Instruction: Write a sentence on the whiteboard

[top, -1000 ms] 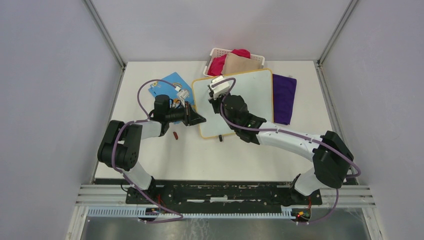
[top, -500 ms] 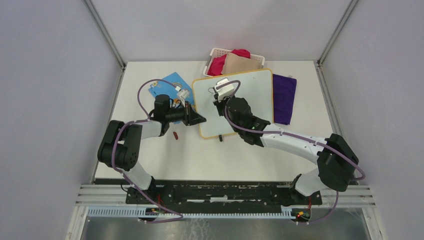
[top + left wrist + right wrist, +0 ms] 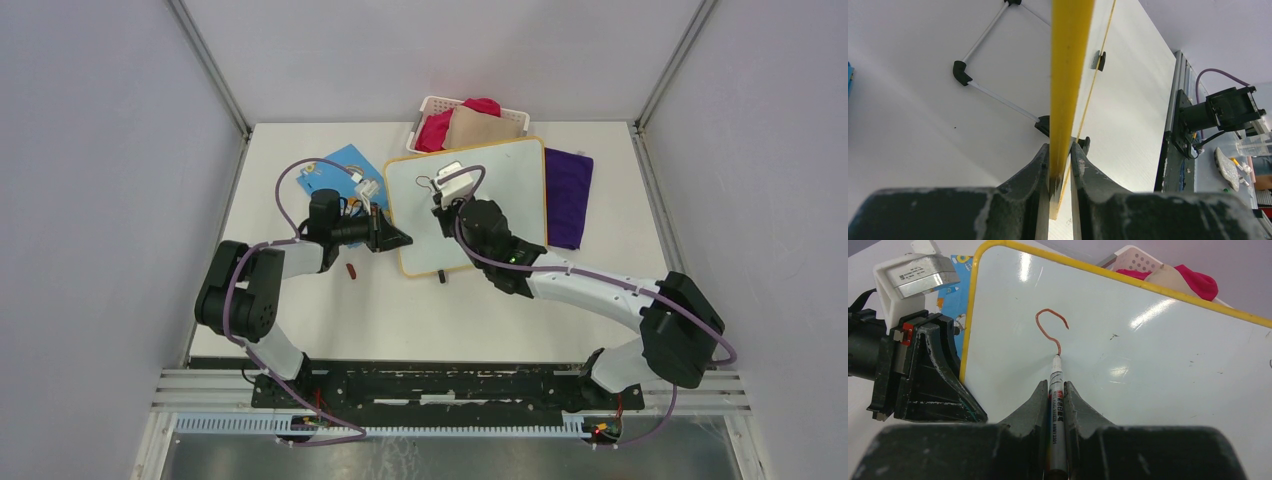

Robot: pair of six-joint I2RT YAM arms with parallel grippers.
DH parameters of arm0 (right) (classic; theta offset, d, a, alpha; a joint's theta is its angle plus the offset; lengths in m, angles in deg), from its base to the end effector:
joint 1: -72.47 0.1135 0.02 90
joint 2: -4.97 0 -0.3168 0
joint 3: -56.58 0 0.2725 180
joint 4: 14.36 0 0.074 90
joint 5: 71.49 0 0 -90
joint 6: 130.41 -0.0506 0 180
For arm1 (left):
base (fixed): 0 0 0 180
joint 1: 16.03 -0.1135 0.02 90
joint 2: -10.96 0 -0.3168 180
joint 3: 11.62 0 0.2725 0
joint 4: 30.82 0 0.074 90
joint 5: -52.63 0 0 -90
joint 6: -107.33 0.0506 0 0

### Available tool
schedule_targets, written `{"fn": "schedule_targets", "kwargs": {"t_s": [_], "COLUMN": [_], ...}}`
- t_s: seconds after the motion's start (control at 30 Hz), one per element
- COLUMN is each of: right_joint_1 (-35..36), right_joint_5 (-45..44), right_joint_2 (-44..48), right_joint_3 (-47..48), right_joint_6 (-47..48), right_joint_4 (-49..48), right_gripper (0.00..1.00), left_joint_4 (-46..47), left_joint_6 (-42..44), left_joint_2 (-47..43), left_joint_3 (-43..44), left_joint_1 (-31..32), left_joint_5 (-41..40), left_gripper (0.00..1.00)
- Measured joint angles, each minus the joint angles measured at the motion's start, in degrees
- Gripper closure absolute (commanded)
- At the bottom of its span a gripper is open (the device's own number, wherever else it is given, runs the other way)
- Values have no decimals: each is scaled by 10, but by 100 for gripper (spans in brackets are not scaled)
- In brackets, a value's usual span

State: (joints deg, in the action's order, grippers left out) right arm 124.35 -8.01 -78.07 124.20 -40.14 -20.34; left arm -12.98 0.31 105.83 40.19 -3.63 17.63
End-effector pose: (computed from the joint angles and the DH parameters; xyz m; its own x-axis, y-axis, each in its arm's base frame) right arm 0.2412 0.2708 0.3359 -0.0992 -0.1333 -0.9861 -0.4325 0.8983 -0.0779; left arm 0.3224 -0.1133 0.1992 -0.6458 -0.0299 -0.7629 0.6880 0.4103 -0.5986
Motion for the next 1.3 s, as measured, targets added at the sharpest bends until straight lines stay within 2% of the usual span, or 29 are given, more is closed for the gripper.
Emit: {"fn": "schedule_targets", "kwargs": {"t_s": [0.33,1.03,1.3], "right_joint_1": [2,10,9], "right_joint_5": [36,50,57], "right_joint_2": [1,-28,32], "right_joint_3": [-3,33,-5], "right_joint_6": [0,-16,-28], "right_joint_4": [5,5,4], "right_gripper": [100,100,100], "left_joint_4": [-6,-15,-17], "left_joint_6": [1,6,7], "left_joint_2": [-2,-4,-5], "left_joint_3": [2,3,3], "left_joint_1": [2,4,5], "left_joint_5": [-1,-5,-5], "left_gripper": [98,98,98]}}
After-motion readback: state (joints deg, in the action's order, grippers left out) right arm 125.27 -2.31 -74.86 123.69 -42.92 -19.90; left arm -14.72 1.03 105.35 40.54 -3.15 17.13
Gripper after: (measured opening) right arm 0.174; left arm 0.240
